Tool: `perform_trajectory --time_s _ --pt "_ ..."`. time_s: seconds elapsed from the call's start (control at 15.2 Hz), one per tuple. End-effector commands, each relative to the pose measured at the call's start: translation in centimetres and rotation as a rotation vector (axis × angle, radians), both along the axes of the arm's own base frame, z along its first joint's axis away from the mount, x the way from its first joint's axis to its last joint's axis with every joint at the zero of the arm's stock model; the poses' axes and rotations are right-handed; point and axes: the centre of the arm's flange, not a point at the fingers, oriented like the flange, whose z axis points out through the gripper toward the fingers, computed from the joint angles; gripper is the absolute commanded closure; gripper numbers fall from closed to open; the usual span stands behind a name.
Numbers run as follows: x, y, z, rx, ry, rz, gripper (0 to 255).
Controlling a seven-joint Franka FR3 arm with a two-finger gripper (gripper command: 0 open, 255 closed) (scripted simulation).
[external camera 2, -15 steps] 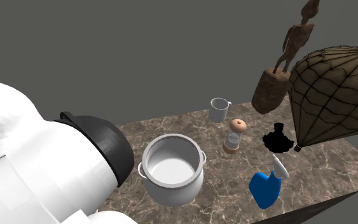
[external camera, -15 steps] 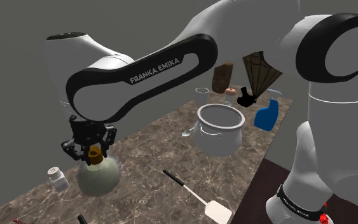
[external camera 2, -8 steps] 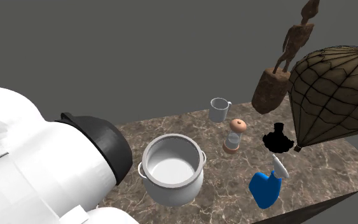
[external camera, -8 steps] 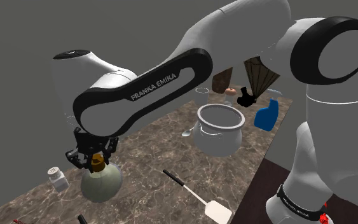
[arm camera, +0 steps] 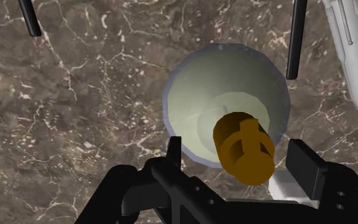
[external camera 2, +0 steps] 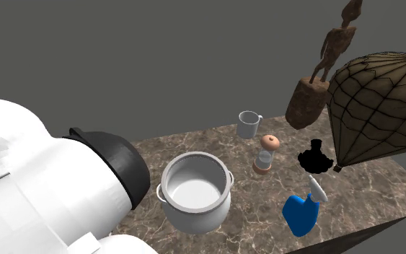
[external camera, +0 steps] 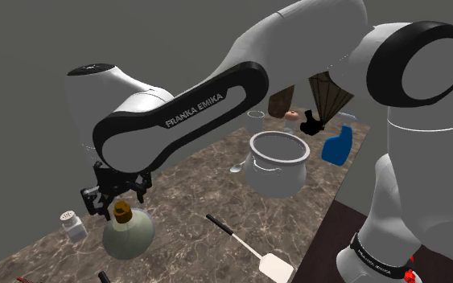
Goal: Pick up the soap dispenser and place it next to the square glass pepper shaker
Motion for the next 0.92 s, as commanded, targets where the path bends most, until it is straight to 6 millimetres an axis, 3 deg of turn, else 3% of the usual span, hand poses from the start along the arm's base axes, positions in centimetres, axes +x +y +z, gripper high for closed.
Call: perform_trajectory --time_s 0.0,0.2,0.46,0.86 --pt "0.0 0.0 0.0 0.000 0.000 0.000 0" --pt "0.0 0.0 0.0 0.000 0.000 0.000 0" --pt "-0.4 -0.2 5.0 0.000 0.000 0.000 0" --pt "-0.4 -0.2 5.0 0.000 0.000 0.000 0"
